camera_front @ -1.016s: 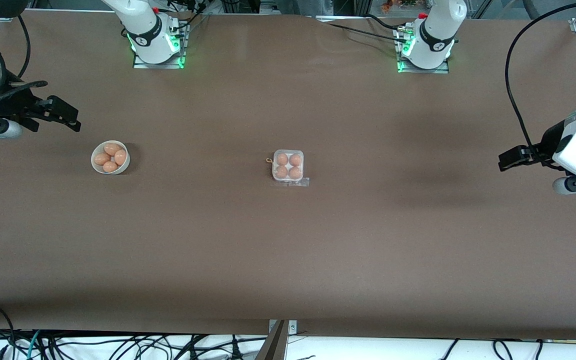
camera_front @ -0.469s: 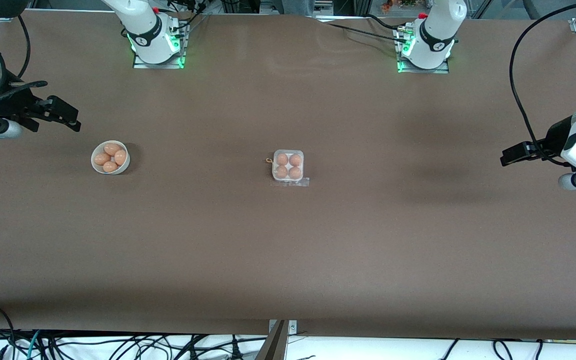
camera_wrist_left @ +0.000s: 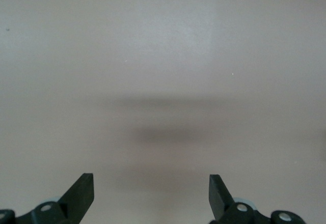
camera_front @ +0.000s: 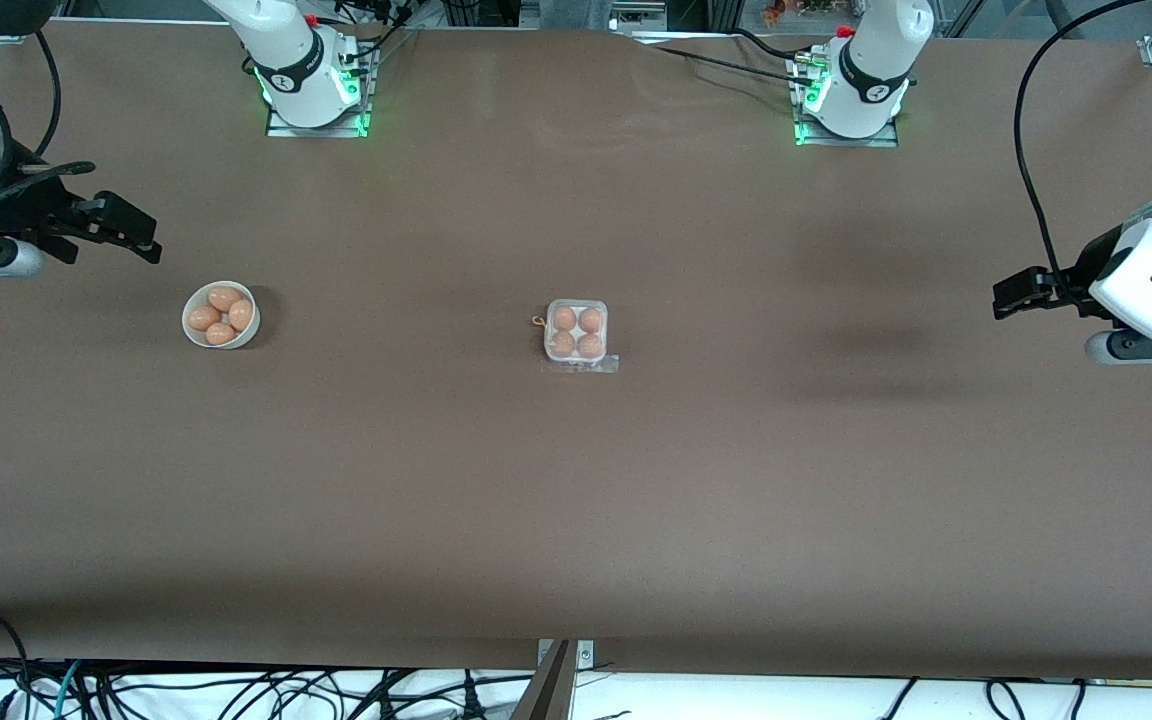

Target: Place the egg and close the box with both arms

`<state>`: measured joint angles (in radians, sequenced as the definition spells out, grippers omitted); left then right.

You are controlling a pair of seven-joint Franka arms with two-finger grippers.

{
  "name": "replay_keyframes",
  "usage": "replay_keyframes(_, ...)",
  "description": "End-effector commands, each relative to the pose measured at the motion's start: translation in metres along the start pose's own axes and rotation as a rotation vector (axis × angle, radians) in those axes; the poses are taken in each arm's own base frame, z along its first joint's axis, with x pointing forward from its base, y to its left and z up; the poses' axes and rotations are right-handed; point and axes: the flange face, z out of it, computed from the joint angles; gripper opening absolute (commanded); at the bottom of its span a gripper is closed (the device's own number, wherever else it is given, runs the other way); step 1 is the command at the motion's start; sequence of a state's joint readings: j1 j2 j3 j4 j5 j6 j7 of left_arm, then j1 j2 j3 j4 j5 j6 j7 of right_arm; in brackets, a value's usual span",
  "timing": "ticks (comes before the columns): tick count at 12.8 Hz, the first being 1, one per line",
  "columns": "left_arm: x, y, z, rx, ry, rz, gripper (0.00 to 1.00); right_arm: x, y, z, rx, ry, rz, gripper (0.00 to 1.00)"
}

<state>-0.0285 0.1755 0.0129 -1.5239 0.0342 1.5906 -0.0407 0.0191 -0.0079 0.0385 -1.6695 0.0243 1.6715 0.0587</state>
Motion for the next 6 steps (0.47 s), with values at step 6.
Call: replay_keyframes(6,-0.016,-0.030,-0.005,0.023,-0.016,0.011,1.00,0.001,0.002,-0.004,-0.018,0.005,-0.012,1.00)
